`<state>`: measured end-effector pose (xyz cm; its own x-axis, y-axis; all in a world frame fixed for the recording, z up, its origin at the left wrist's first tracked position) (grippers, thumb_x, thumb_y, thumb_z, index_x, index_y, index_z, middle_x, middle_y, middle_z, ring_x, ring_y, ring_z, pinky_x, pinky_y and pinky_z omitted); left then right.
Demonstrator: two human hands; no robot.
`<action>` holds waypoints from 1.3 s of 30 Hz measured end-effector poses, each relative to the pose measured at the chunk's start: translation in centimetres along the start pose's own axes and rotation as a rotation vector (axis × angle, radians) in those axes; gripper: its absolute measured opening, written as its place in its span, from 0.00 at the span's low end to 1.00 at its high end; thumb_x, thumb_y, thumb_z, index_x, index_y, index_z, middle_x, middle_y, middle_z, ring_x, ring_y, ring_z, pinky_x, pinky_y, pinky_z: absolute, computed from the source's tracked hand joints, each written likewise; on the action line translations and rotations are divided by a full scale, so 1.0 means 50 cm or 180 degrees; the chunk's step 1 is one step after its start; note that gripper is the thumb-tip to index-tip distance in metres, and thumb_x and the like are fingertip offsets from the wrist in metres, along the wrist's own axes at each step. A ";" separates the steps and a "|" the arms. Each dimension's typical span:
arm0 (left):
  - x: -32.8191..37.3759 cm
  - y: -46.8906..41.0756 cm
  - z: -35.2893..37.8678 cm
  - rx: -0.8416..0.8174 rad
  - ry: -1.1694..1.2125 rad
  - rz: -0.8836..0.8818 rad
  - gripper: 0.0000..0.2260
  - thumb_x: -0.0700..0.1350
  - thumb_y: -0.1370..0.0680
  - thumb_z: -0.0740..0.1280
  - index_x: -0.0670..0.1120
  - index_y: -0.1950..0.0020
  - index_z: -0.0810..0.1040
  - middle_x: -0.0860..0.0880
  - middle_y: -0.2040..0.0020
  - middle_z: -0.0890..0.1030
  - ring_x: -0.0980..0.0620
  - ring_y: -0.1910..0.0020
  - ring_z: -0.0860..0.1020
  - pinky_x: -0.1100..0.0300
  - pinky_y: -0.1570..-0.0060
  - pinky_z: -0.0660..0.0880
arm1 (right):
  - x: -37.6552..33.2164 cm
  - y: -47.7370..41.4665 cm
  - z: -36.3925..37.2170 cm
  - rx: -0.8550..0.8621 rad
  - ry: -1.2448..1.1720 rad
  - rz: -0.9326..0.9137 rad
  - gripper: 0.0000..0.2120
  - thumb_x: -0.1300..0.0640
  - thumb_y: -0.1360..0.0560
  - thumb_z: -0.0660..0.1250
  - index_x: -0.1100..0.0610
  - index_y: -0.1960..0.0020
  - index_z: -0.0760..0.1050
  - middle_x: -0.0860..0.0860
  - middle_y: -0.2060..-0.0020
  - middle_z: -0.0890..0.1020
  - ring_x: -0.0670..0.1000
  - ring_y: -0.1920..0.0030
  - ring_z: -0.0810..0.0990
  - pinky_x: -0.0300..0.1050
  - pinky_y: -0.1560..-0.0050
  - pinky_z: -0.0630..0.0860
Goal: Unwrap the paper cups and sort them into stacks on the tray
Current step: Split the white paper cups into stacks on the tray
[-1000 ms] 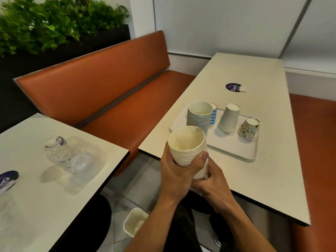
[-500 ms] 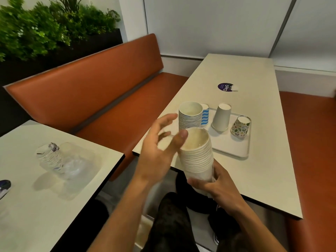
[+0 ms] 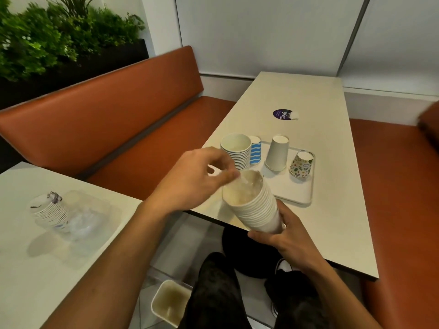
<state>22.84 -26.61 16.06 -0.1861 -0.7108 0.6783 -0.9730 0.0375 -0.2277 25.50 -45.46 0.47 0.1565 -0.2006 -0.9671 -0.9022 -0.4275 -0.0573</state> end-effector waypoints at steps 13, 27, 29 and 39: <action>-0.060 0.069 -0.214 0.2317 0.2073 -0.0124 0.04 0.47 0.18 0.69 0.52 0.50 0.83 0.51 0.52 0.85 0.50 0.49 0.82 0.45 0.40 0.81 | 0.051 0.007 -0.033 0.0126 -0.0035 0.0204 0.36 0.55 0.38 0.84 0.40 0.34 0.76 0.37 0.41 0.83 0.40 0.39 0.81 0.43 0.39 0.76; -0.147 0.155 -0.258 0.3243 0.2284 -0.0588 0.07 0.50 0.16 0.66 0.50 0.40 0.78 0.50 0.47 0.84 0.51 0.47 0.84 0.50 0.44 0.82 | 0.053 0.007 -0.068 0.0219 0.0039 0.0316 0.32 0.67 0.34 0.82 0.42 0.39 0.76 0.40 0.47 0.84 0.35 0.49 0.82 0.30 0.55 0.77; -0.145 0.162 -0.243 0.3218 0.2464 -0.0528 0.15 0.55 0.16 0.62 0.48 0.35 0.76 0.49 0.45 0.82 0.53 0.51 0.81 0.56 0.51 0.79 | 0.048 0.010 -0.064 0.0225 -0.0064 0.0326 0.31 0.64 0.34 0.83 0.43 0.39 0.75 0.40 0.46 0.83 0.34 0.50 0.81 0.28 0.55 0.77; -0.052 0.084 0.099 0.0832 0.2389 -0.0341 0.44 0.61 0.32 0.80 0.50 0.22 0.64 0.52 0.30 0.78 0.52 0.32 0.78 0.55 0.36 0.77 | 0.015 0.001 0.007 0.0002 -0.0195 0.0264 0.33 0.52 0.37 0.85 0.46 0.34 0.78 0.43 0.41 0.85 0.45 0.39 0.83 0.51 0.37 0.79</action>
<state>19.92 -28.07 9.89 -0.2259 -0.0357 0.9735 -0.9446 -0.2361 -0.2279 25.43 -45.34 -0.36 0.0564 -0.1809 -0.9819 -0.9112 -0.4112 0.0234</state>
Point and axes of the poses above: each hand's wrist, its own y-axis away from the middle knuckle, its own z-axis out of the palm, x = y × z, the point moved 10 cm from there along -y, towards the middle knuckle
